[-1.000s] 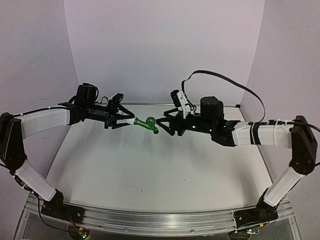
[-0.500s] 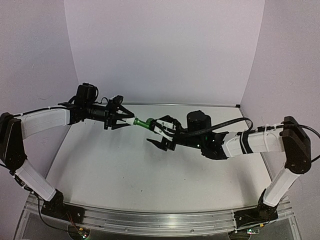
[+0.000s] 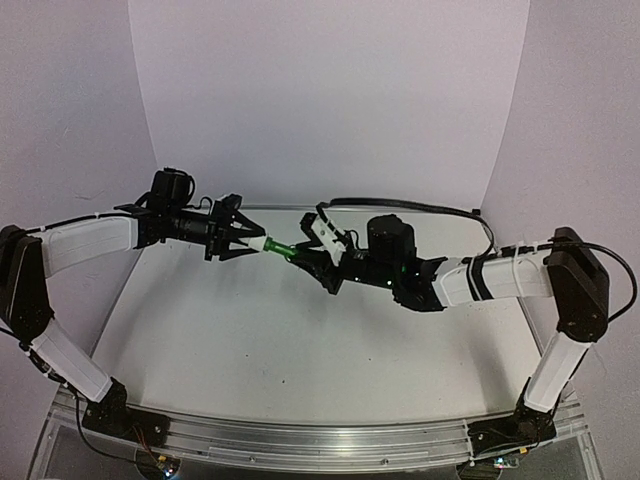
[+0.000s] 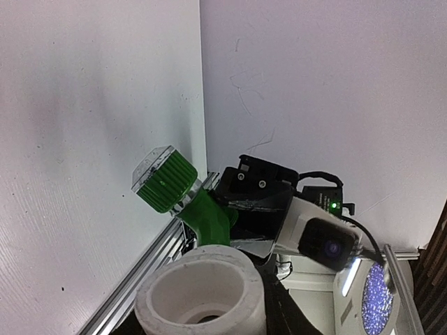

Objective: Install the water faucets

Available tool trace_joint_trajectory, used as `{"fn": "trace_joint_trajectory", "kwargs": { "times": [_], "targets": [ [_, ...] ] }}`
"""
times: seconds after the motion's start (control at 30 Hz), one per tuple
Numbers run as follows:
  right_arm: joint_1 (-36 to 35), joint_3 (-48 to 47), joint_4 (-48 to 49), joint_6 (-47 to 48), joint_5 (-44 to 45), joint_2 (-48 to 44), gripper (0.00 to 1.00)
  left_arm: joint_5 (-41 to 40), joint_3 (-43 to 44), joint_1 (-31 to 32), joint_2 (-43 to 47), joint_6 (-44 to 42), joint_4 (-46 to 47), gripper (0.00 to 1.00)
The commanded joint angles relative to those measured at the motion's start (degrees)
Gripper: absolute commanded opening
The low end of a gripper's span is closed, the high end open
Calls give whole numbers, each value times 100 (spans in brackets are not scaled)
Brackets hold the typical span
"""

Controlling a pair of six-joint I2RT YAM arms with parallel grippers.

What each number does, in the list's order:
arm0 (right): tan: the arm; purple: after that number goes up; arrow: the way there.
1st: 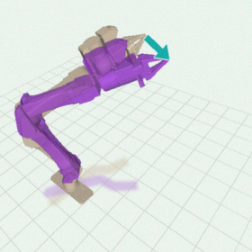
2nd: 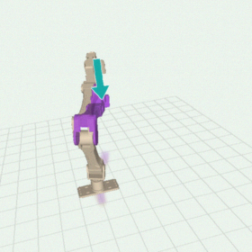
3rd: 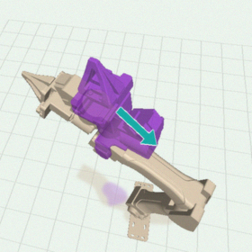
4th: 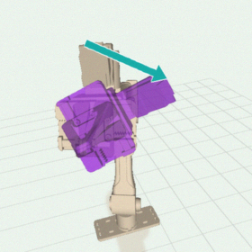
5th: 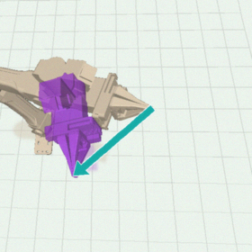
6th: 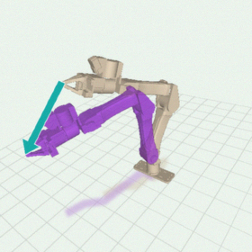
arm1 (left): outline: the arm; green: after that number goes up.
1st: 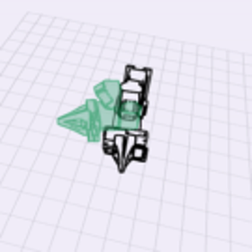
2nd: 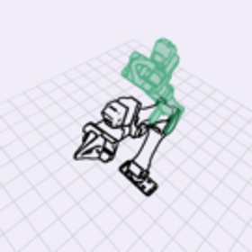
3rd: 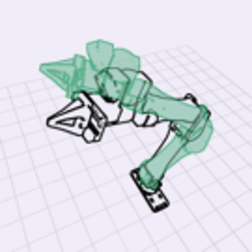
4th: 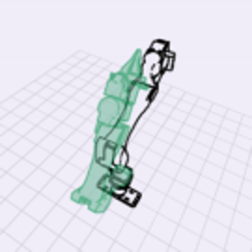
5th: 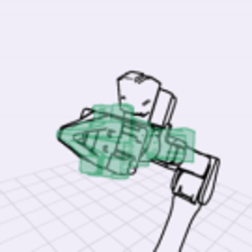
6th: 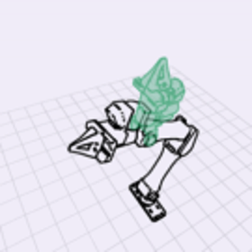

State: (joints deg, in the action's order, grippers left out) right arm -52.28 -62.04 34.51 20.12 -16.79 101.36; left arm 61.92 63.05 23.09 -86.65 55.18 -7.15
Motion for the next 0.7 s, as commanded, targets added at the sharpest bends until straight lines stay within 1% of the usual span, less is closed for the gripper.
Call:
{"fn": "trace_joint_trajectory", "kwargs": {
  "times": [0.0, 0.13, 0.2, 0.27, 0.33, 0.4, 0.43, 0.47, 0.5, 0.57, 0.6, 0.67],
  "targets": [
    [536, -389, -50, -3228, -2069, -41, 0, 126, 225, 72, 374, -1341, 524, 0],
    [1134, -879, -127, -5178, -4110, 287, 0, -174, 118, 94, 671, -2452, 525, 0],
    [1216, -1031, -110, -5824, -4583, 411, 0, -292, 75, 104, 752, -2878, 532, 0],
    [1212, -967, -103, -5901, -4601, 318, 0, -444, 133, 100, 691, -2814, 532, 0],
    [1211, -714, -126, -5620, -4181, 85, 0, -316, 306, 101, 474, -2536, 537, 0],
    [1211, -482, -339, -5075, -3746, -203, 11, -325, 430, 100, 223, -2224, 533, 0],
    [1208, -416, -489, -4794, -3592, -314, 22, -404, 436, 97, 138, -2118, 531, 0],
    [1204, -368, -679, -4550, -3381, -417, 36, -534, 417, 94, 78, -2051, 531, 0],
    [1198, -326, -888, -4355, -3066, -515, 46, -729, 377, 92, 47, -2005, 533, 0],
    [1201, -155, -1158, -4119, -2474, -697, 62, -1307, 281, 92, -28, -1802, 520, 0],
    [1202, -66, -1230, -4058, -2219, -766, 68, -1596, 291, 91, -111, -1727, 447, 0],
    [1202, 16, -1577, -3873, -1559, -896, 75, -1999, 455, 82, -423, -1575, 187, 0]
  ]
}}
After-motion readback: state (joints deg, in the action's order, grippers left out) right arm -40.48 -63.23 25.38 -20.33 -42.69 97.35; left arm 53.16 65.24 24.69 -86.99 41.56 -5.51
